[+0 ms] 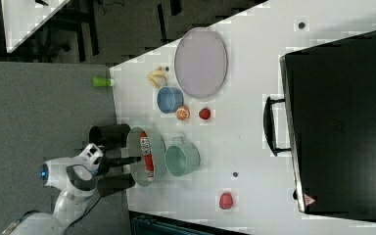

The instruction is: Pick ketchup from strainer and place it on the table

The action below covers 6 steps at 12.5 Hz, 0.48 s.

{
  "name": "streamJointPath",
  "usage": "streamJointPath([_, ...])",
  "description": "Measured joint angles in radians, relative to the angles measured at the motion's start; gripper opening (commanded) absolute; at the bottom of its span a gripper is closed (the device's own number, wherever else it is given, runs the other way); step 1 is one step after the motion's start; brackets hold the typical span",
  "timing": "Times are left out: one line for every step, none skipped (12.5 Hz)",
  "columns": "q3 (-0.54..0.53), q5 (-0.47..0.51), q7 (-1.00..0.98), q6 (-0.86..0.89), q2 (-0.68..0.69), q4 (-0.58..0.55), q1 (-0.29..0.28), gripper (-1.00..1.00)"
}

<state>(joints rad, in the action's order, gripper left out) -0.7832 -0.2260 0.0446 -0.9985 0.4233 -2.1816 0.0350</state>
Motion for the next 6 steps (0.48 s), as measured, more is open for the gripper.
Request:
streamJointPath([0.009, -0.019, 0.0, -0.041, 0.04, -0.002, 0.002, 1.0])
streamJointPath([0.014, -0.019, 0.0, -0.071, 0.077, -0.002, 0.004, 1.0])
streamJointPath([0.021, -0.021, 0.002, -0.09, 0.106, -0.006, 0.003, 1.0])
streamJointPath([0.025, -0.028, 0.004, -0.106, 0.134, -0.008, 0.005, 1.0])
streamJointPath([0.034, -0.042, 0.006, -0.119, 0.158, -0.008, -0.001, 1.0])
streamJointPath([0.052, -0.047, 0.007, -0.124, 0.174, -0.006, -0.015, 1.0])
